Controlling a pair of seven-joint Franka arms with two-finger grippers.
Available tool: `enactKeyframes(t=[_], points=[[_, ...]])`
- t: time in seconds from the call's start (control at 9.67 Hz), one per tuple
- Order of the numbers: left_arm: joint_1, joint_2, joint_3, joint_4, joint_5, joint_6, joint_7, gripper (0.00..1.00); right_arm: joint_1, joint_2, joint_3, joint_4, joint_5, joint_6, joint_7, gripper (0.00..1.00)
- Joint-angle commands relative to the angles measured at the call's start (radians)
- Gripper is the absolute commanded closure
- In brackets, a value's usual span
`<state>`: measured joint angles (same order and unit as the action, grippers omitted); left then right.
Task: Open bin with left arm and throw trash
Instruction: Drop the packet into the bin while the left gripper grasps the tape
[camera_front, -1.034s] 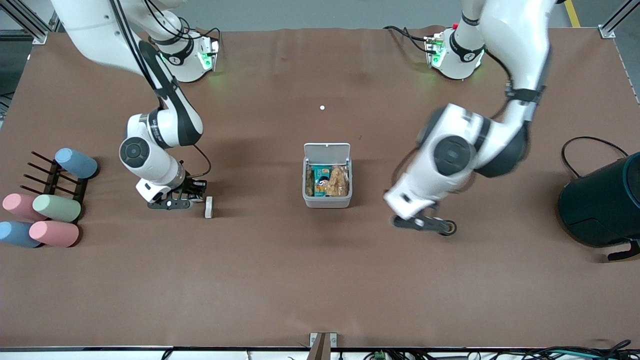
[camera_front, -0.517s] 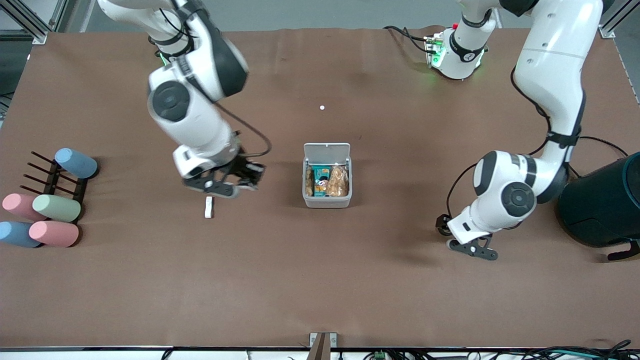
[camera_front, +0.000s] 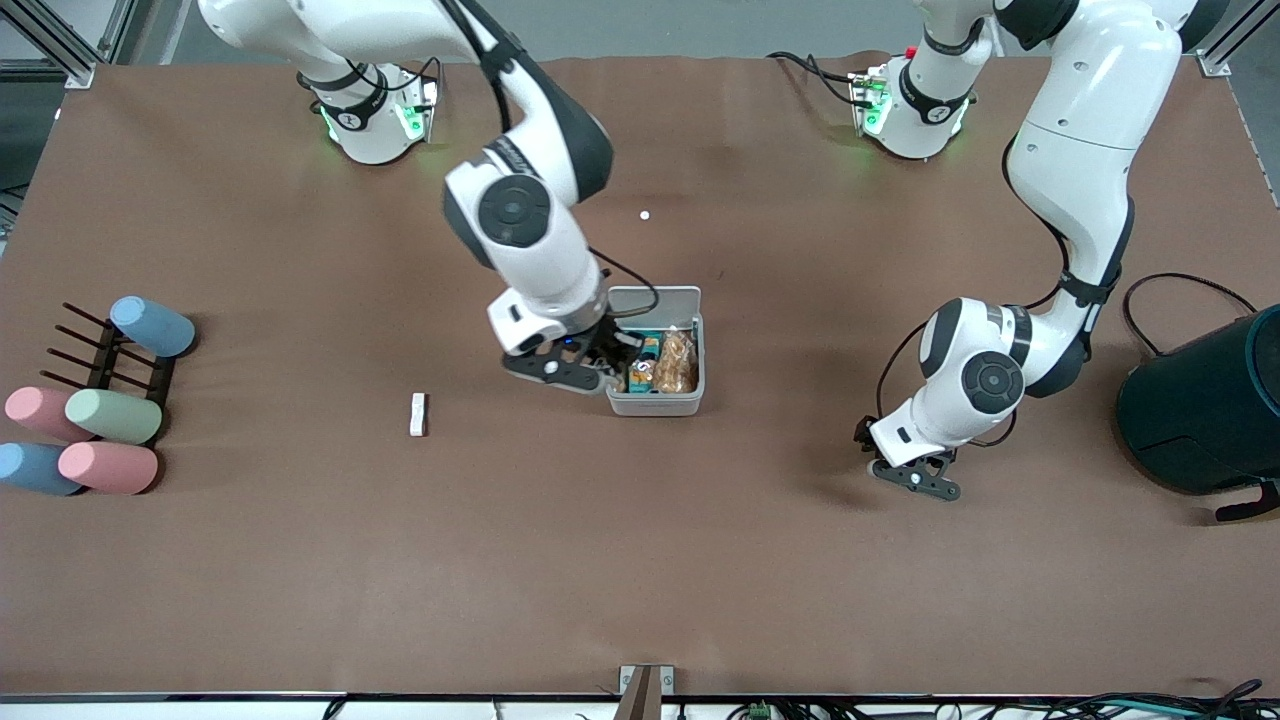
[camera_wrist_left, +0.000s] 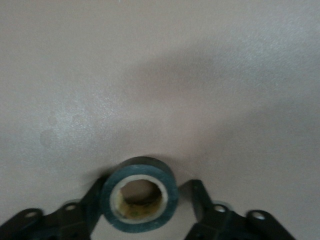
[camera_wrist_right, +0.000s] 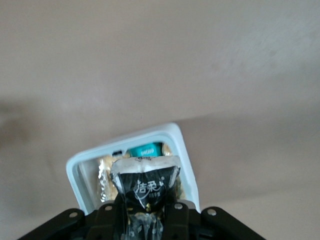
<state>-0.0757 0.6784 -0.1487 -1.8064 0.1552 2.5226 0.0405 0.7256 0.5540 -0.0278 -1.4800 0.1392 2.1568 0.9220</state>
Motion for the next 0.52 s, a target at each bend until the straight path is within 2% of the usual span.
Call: enactKeyframes(t=[0.0, 0.21, 0.31, 0.41], points=[[0.020, -0.017, -0.003, -0.025, 0.027, 0.016, -0.021, 1.00, 0.032, 0.033, -0.012, 0.029, -0.003, -0.008, 0.009, 0.85], [0.019, -0.031, -0.011, -0.005, 0.023, 0.002, -0.019, 1.00, 0.052, 0.061, -0.012, 0.024, -0.010, -0.012, 0.009, 0.84], [0.005, -0.063, -0.017, 0.016, 0.009, -0.055, -0.028, 1.00, 0.060, 0.072, -0.012, 0.024, -0.026, -0.008, 0.011, 0.79], [0.007, -0.074, -0.060, 0.077, 0.007, -0.153, -0.084, 1.00, 0.063, 0.081, -0.012, 0.026, -0.027, -0.006, 0.012, 0.73]])
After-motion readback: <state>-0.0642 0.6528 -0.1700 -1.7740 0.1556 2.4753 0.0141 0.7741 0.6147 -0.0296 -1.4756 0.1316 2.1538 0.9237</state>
